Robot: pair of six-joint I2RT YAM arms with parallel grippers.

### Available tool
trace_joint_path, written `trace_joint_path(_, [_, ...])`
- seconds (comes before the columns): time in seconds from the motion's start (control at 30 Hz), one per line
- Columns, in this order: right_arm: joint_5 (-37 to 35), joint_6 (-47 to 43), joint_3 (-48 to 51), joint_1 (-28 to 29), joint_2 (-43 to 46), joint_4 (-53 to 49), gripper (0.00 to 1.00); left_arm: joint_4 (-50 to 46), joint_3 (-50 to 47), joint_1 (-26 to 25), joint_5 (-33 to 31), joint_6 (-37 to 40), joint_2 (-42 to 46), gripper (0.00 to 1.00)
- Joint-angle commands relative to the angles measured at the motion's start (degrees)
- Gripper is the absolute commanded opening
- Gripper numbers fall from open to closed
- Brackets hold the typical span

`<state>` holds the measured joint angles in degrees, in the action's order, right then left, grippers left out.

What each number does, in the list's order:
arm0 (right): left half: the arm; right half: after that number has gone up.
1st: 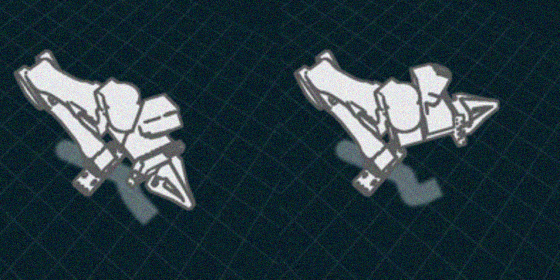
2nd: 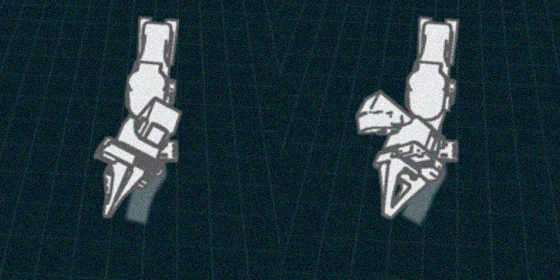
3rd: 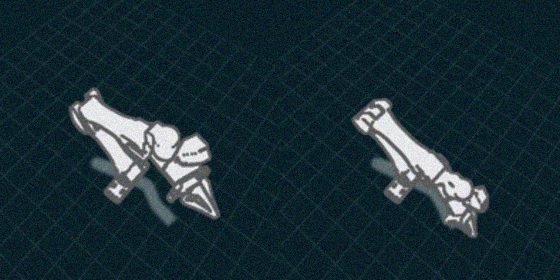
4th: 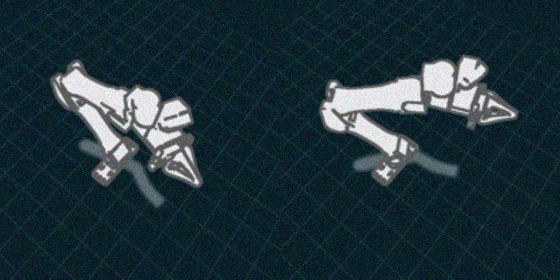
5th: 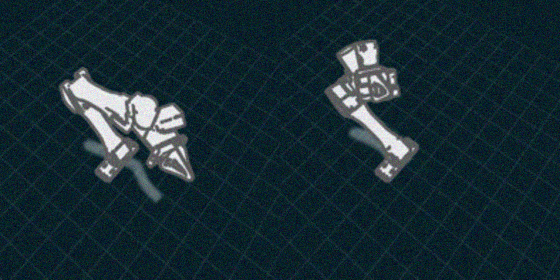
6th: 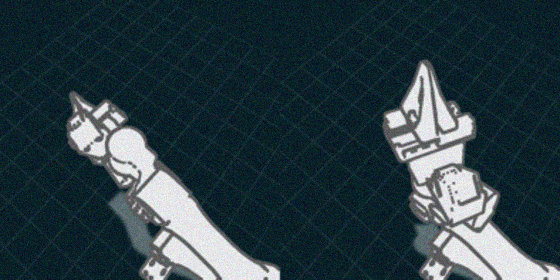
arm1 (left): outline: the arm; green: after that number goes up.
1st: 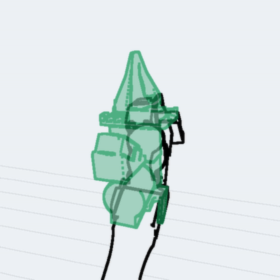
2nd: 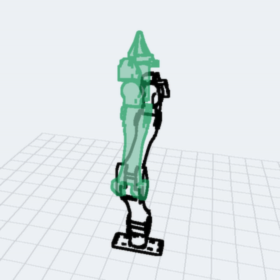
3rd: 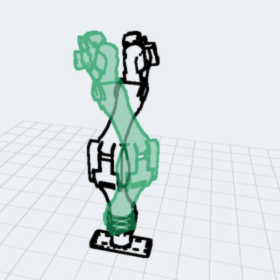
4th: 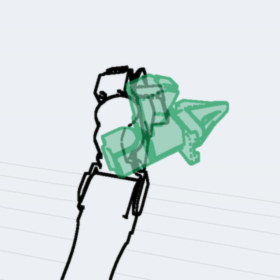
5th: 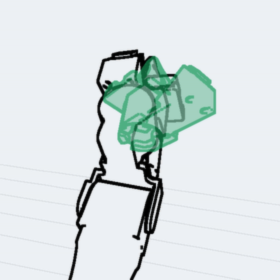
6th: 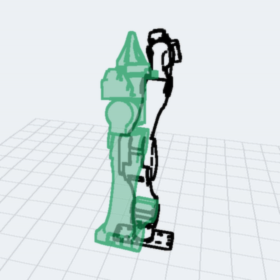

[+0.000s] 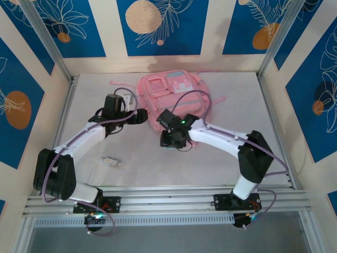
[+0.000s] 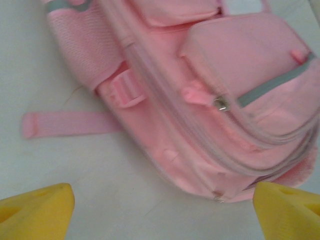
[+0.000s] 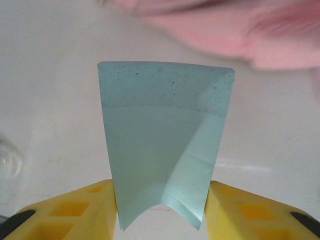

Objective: Pack the student bag
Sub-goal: Pick up the loose stationery from the bottom-center of the table, then open the student bag at the top-center of the table.

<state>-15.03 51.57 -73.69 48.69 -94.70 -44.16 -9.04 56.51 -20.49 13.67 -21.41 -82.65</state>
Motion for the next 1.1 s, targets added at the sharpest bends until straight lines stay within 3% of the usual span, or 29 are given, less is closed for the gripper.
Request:
trace_joint_path(0.0, [-0.18,-3.67,3.43,-5.44,4.19,-0.15,0.47,-2.04,6.54,-5.11,-2.33,7.47,-3.23,0.91])
trace_joint_path(0.2, [0.32,-5.59,9.62,-17.01,12.38,3.37,0.47,-8.14,18.19,-13.14,-7.08,18.63,-12.18,0.9])
trace_joint_path(0.53, [10.69,-6.62,18.35,-32.64,20.32,11.82,0.45,-19.83,36.67,-17.2,-7.1,32.8,-27.91,0.89])
trace_joint_path(0.73, [12.57,-7.1,19.87,-35.82,21.83,13.6,0.44,-24.47,41.89,-17.77,-8.64,38.19,-33.2,0.88])
trace_joint_path(1.07, [14.68,-7.23,20.58,-37.26,21.36,15.24,0.4,-26.07,45.1,-18.19,-11.64,40.46,-38.26,0.87])
